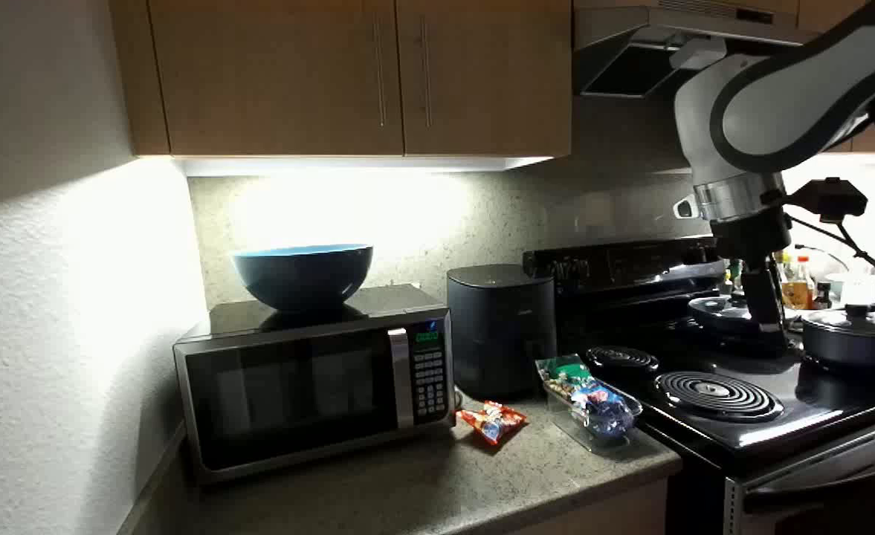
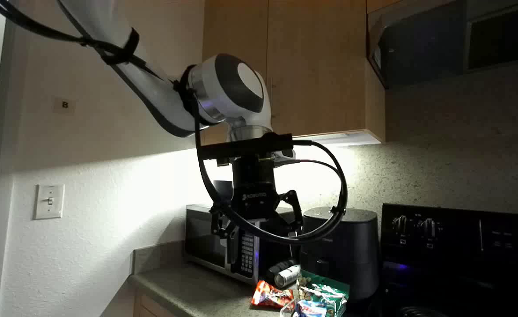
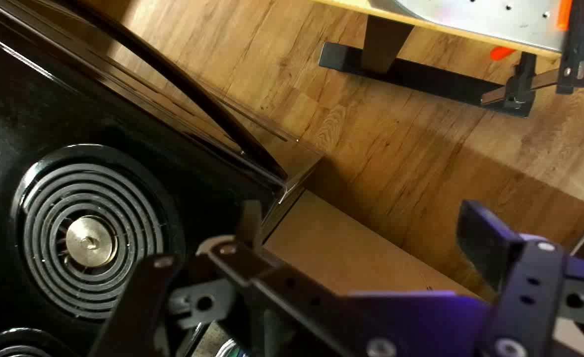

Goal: Remove the packets from the lunchbox and put them on the counter

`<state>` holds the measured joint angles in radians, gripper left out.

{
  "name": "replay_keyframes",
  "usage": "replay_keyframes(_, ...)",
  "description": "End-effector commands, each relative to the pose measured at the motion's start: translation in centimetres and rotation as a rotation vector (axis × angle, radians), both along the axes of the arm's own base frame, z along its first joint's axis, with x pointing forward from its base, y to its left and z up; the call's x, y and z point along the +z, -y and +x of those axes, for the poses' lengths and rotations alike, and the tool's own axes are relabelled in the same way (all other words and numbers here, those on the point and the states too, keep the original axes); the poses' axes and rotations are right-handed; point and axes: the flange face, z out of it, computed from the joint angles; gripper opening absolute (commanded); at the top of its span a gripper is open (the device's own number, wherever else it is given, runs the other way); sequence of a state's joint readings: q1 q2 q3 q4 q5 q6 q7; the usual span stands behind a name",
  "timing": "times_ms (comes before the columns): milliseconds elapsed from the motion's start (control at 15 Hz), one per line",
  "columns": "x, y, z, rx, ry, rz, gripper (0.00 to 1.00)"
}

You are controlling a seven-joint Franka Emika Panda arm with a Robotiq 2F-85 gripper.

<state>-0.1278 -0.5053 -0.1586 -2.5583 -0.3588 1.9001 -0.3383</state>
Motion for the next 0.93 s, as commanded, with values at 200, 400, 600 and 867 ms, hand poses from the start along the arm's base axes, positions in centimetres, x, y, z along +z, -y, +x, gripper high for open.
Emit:
replay_keyframes(200, 0.0, 0.0, 0.0, 0.000, 0.000, 0.000, 1.00)
replay_keyframes(400, 0.3, -0.6, 1.9, 0.003, 0.009, 0.019, 1.00)
replay_keyframes(600, 0.7, -1.8, 6.1, -0.021, 0.083, 0.033, 1.00)
replay_keyframes(867, 0.6, -3.5, 11.9, -0.012, 0.131, 0.034, 1.00)
